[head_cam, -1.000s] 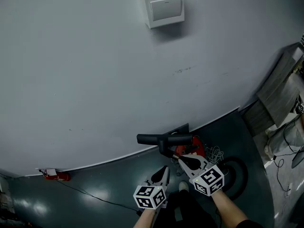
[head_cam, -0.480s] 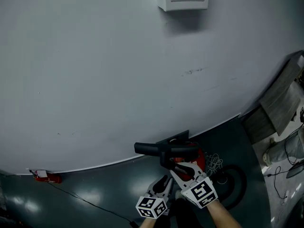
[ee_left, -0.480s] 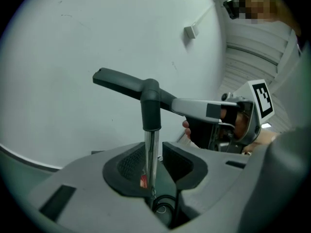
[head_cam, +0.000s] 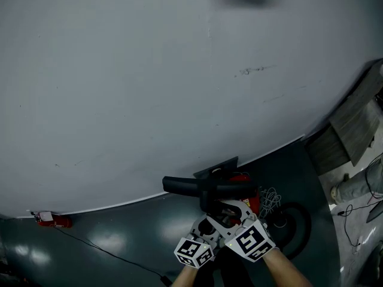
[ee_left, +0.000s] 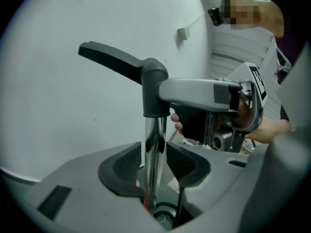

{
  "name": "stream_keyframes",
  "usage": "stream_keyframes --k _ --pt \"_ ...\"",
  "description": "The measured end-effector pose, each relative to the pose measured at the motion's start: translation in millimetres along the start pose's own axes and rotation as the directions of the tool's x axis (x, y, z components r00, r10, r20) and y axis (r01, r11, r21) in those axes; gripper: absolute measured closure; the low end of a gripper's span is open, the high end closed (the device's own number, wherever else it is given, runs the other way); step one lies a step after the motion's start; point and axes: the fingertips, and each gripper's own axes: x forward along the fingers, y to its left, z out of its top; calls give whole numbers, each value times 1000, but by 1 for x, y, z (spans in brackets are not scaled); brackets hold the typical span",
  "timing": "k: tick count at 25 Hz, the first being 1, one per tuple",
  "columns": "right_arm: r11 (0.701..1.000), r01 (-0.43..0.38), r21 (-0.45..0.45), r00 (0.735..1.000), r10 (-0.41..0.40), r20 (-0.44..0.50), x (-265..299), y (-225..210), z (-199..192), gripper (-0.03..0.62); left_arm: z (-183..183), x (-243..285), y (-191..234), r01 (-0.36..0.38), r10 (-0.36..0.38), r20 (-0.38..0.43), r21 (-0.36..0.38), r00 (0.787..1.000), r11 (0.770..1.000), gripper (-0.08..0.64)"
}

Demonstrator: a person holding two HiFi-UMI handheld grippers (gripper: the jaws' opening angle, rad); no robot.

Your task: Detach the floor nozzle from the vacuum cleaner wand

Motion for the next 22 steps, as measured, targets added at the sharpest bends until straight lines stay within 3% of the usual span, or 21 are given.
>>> stream_keyframes --k 8,16,22 --pt "996 -87 -17 996 87 -7 14 0 -11 408 5 14 -4 112 -112 31 -10 993 994 408" --pt "993 -99 -56 995 98 -24 15 -4 -13 408 5 16 -1 136 -136 13 6 991 991 411" --pt "990 -139 -31 990 139 -5 16 -2 -11 409 3 15 0 142 -142 0 19 990 990 414"
